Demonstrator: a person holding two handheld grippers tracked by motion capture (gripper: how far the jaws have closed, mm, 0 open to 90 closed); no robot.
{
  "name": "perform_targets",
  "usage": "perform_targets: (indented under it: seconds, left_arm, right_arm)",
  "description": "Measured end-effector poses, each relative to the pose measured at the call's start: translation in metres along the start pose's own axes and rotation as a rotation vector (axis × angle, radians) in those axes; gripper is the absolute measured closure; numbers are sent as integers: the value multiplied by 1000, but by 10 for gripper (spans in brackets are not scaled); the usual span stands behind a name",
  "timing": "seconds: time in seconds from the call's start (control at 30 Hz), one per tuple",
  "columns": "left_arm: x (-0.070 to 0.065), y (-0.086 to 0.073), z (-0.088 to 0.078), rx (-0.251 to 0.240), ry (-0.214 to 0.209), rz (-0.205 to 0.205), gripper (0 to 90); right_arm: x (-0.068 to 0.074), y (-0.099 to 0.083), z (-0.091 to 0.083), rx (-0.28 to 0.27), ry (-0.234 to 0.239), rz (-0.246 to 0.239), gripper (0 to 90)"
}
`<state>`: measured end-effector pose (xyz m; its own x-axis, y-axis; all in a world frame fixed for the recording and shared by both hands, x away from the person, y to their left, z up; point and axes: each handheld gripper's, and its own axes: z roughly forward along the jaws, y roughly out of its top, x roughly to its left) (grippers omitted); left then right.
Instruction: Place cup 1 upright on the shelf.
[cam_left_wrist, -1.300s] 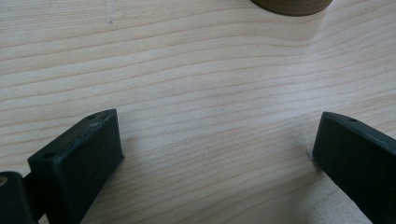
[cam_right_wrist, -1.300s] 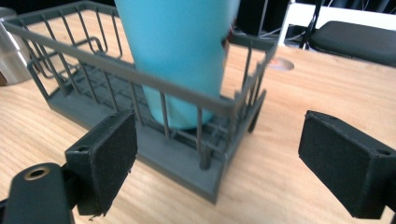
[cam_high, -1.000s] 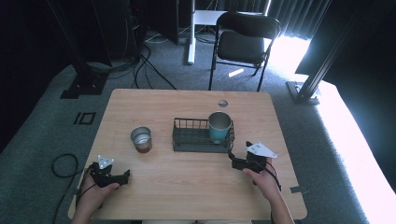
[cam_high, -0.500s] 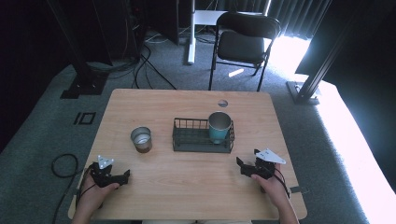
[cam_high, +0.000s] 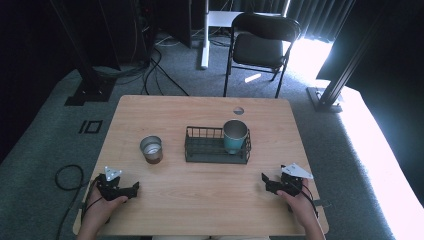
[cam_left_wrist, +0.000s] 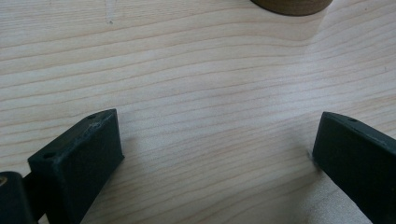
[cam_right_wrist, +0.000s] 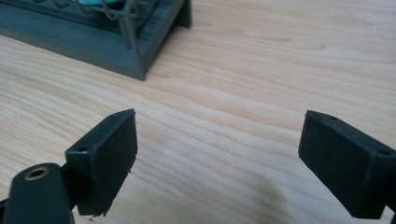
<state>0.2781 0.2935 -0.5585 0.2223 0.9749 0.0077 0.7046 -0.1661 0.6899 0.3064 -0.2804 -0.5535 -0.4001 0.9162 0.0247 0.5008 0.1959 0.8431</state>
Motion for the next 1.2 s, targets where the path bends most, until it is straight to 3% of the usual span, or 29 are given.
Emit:
perform_targets:
  seconds: [0.4, 0.63, 0.8, 0.9, 1.03, 1.2]
  left_arm:
    - [0, 0, 0, 0, 0, -1, 21]
    - [0, 0, 0, -1, 0, -1, 21]
    - [0, 0, 0, -1, 0, -1, 21]
    - [0, 0, 0, -1, 0, -1, 21]
    - [0, 0, 0, -1, 0, -1, 21]
    - [0, 0, 0, 0, 0, -1, 21]
  right_arm:
    - [-11, -8, -9, 60, -5, 5, 115]
    - [-13, -10, -11, 103, 53, -33, 129]
    - [-16, -11, -10, 133, 63, -27, 131]
    - [-14, -11, -7, 183, 83, -48, 127]
    - [-12, -11, -6, 193, 73, -82, 118]
    - [-12, -10, -6, 194, 73, -82, 118]
